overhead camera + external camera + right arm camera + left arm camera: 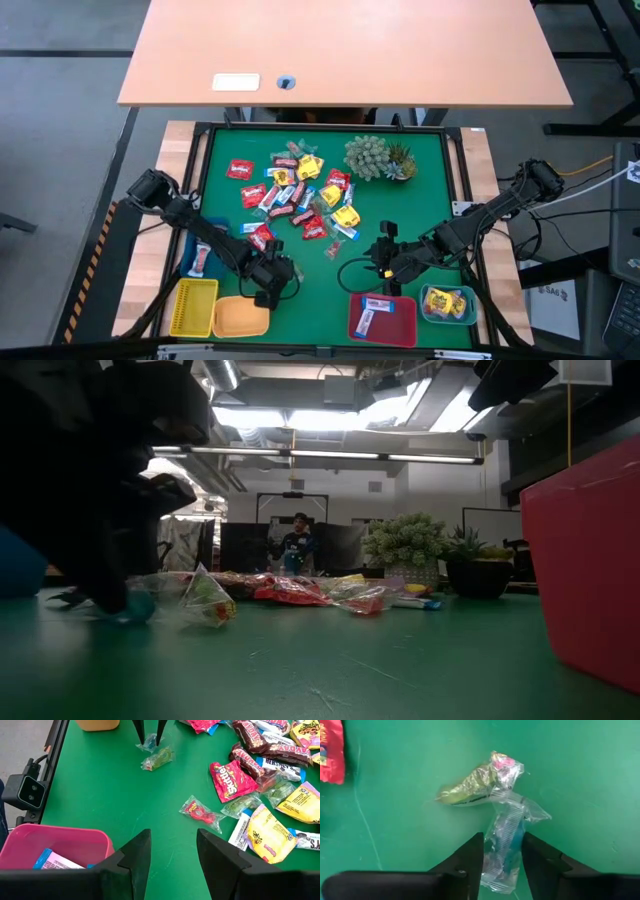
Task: Sort candy
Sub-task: Put the transparent candy into the orange bin
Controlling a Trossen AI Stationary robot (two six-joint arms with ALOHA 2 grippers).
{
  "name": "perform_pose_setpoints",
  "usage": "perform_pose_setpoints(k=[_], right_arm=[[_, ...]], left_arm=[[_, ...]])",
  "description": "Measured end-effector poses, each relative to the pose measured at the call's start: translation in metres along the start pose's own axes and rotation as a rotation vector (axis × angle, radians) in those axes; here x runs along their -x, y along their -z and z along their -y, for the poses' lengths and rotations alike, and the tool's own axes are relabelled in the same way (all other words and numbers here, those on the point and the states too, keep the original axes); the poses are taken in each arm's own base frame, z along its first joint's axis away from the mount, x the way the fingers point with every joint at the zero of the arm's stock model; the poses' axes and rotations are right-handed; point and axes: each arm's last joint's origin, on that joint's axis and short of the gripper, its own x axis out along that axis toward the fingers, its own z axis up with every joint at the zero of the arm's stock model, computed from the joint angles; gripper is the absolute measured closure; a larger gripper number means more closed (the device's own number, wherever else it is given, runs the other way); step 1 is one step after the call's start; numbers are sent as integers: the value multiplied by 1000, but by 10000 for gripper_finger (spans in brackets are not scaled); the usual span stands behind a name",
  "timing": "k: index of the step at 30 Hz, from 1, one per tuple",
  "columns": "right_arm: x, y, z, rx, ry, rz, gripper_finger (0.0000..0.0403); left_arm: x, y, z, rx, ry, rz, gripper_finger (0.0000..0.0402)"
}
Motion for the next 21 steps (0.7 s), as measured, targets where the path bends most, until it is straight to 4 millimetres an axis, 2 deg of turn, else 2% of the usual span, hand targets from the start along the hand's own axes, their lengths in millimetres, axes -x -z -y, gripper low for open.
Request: perform_pose_setpoints(k=[13, 21], right_arm=[[0, 0, 0, 0, 0, 0, 244], [0, 0, 0, 0, 0, 0, 244]], left_arm=[[3, -2, 1, 64, 29, -2, 333], [16, -25, 10, 72, 91, 54, 338]])
